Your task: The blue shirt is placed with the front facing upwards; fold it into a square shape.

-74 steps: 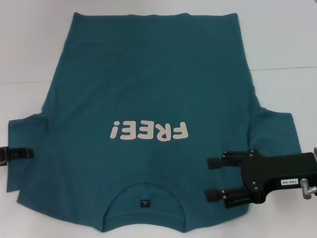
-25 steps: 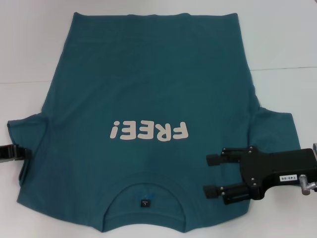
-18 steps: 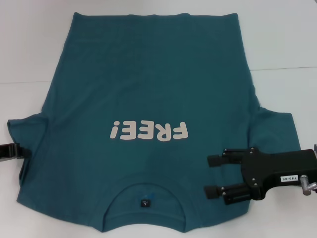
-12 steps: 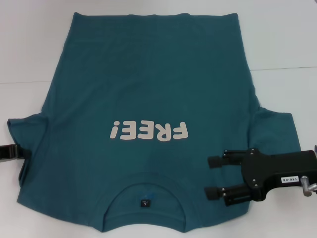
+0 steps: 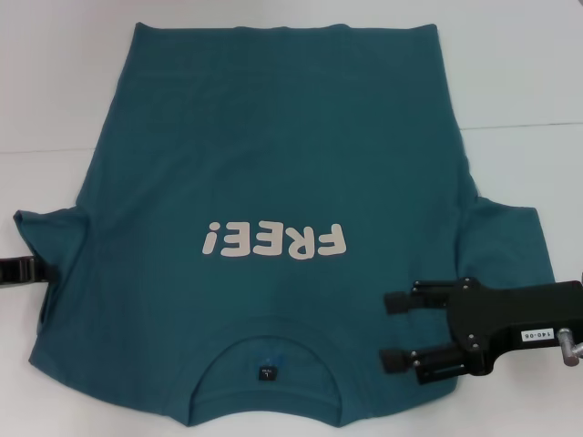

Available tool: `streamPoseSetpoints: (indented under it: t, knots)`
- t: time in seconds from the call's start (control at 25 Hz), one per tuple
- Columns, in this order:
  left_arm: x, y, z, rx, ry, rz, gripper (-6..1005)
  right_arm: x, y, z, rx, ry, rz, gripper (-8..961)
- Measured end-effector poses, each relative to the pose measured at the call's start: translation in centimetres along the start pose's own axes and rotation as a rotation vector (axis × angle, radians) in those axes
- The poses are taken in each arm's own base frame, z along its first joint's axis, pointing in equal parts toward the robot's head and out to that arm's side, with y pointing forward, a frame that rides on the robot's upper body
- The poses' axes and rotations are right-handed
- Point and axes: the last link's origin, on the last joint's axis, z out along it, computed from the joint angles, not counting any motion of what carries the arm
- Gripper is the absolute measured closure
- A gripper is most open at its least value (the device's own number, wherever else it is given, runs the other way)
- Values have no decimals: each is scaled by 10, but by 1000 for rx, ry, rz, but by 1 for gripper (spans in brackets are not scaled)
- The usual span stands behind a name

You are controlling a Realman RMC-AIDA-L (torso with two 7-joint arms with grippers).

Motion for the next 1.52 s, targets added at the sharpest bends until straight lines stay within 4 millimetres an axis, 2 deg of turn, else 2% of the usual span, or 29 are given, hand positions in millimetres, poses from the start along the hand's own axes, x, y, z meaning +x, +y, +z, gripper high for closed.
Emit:
streamPoseSetpoints:
  t: [0.48, 1.24, 1.52]
  knots:
    - [6, 7, -10, -16, 5, 29, 920, 0, -2, -4, 24, -22, 5, 31]
    - [17, -13, -26, 66, -14, 40, 880, -1, -3, -7, 31, -25, 6, 31]
    - [11, -13, -19, 111, -48, 58, 865, 0, -3, -6, 30, -25, 7, 29]
